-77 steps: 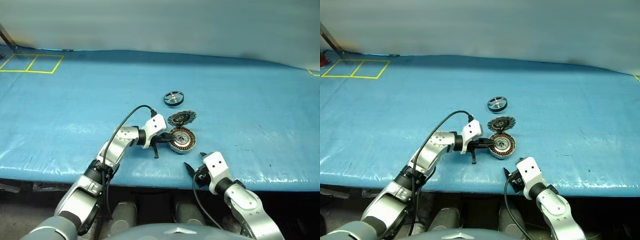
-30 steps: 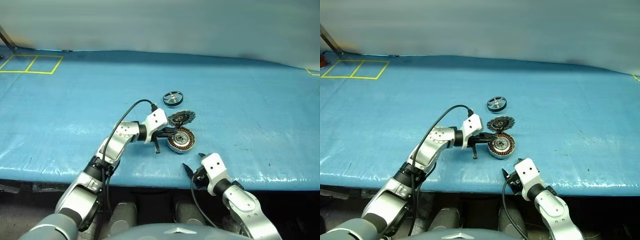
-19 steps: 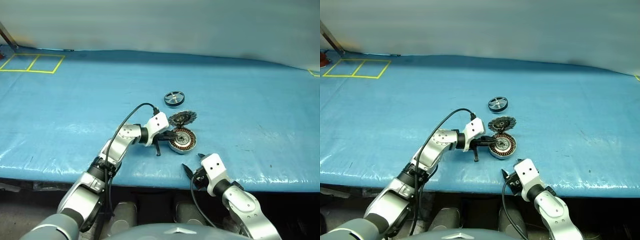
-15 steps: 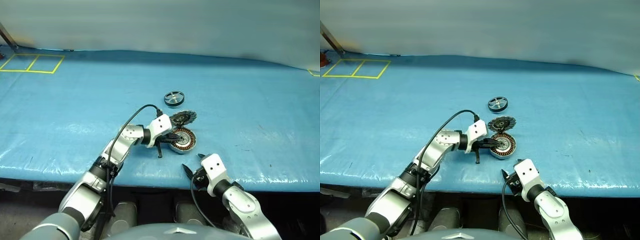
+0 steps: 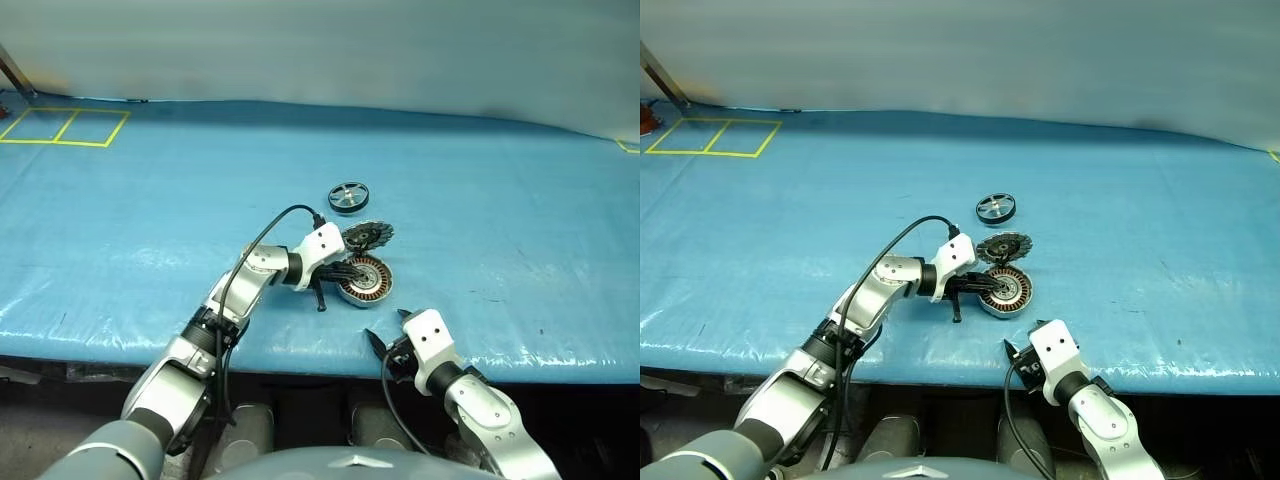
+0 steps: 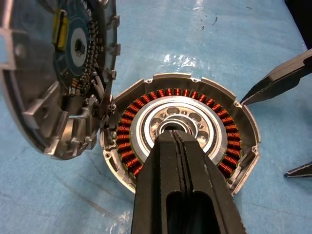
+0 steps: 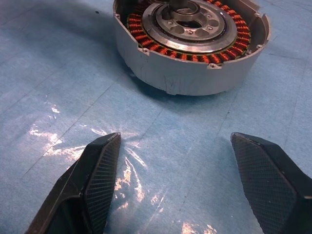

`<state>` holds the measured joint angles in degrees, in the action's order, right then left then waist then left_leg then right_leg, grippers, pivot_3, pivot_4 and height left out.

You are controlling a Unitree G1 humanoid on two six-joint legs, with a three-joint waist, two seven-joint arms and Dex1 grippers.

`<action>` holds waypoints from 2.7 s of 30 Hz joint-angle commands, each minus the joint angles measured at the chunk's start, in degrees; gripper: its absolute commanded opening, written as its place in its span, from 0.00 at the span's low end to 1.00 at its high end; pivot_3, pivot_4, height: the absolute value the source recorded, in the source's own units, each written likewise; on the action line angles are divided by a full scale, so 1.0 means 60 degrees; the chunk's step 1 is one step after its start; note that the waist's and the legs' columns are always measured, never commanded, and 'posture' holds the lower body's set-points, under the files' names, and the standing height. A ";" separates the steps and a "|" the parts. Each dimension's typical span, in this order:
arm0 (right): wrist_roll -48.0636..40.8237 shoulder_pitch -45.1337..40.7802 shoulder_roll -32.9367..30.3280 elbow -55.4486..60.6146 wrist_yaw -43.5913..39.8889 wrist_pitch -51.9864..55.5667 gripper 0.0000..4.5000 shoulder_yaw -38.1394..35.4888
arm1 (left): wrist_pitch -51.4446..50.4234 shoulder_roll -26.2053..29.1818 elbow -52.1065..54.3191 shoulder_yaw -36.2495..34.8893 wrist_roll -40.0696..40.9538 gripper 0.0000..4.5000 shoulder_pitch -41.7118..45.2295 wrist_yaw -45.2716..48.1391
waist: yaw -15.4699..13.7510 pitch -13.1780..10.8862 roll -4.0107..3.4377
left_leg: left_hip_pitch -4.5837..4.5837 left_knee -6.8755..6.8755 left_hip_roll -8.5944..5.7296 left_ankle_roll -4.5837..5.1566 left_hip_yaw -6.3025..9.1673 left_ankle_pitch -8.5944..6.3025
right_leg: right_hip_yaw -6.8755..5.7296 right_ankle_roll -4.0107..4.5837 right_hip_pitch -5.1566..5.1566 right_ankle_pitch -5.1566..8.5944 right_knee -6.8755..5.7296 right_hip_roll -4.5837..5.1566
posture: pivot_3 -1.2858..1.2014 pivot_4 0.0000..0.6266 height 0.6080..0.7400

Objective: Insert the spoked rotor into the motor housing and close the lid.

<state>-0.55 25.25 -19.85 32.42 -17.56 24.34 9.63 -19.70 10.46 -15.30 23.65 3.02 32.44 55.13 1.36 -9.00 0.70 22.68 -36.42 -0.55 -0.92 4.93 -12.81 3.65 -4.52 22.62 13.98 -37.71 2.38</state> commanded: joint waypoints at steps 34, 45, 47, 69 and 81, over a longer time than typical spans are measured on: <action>0.0130 -0.0223 -0.0145 -0.0067 -0.0099 0.0053 0.84 0.0248 | 0.0636 -0.0016 -0.0548 -0.0011 -0.0399 0.00 0.0219 -0.0740 | -0.0005 0.0001 -0.0002 | 0.0002 -0.0019 0.0001 0.0001 0.0002 -0.0001 | 0.0000 -0.0005 -0.0007 -0.0003 -0.0003 -0.0002 | 0.52 0.24 1.00; 0.0149 -0.0001 -0.0087 0.0013 0.0062 0.0053 0.84 0.0253 | 0.0900 -0.0119 -0.0703 0.0325 -0.0673 0.00 0.0271 -0.0335 | -0.0010 0.0002 -0.0002 | 0.0003 -0.0013 0.0000 0.0003 0.0002 -0.0002 | -0.0001 -0.0004 -0.0007 -0.0002 0.0001 -0.0002 | 0.52 0.24 1.00; 0.0140 0.0004 -0.0068 0.0017 0.0073 0.0051 0.84 0.0252 | 0.0890 -0.0147 -0.0677 0.0304 -0.0647 0.00 0.0294 -0.0300 | -0.0011 0.0002 -0.0001 | 0.0003 -0.0014 0.0001 0.0003 0.0002 -0.0002 | -0.0001 -0.0004 -0.0007 -0.0002 0.0001 -0.0002 | 0.52 0.24 1.00; -0.1221 -0.1336 -0.0177 0.1162 -0.0793 0.0056 0.64 -0.0473 | 0.1615 0.1189 0.1923 -0.1780 0.1857 0.00 -0.1325 0.1064 | 0.0012 -0.0002 -0.0005 | 0.0022 -0.0011 0.0002 0.0003 0.0002 -0.0002 | 0.0001 -0.0001 0.0013 -0.0005 -0.0003 0.0007 | 0.52 0.24 1.00; -0.0806 -0.3568 -0.0133 -0.0992 -0.1019 0.0116 0.01 0.0208 | 0.1595 0.2142 0.3375 -0.2296 0.2222 0.00 -0.3551 0.0523 | 0.0049 -0.0007 -0.0014 | 0.0002 -0.0013 0.0007 -0.0001 -0.0002 0.0001 | 0.0001 0.0051 0.0003 0.0021 -0.0008 0.0001 | 0.52 0.24 1.00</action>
<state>-5.63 4.99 -20.55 26.42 -23.73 24.97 11.26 -10.73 23.06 2.43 10.92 16.50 11.54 59.58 1.66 -9.04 0.61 22.70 -36.50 -0.53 -0.93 4.92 -12.80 3.67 -4.23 22.64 14.10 -37.76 2.41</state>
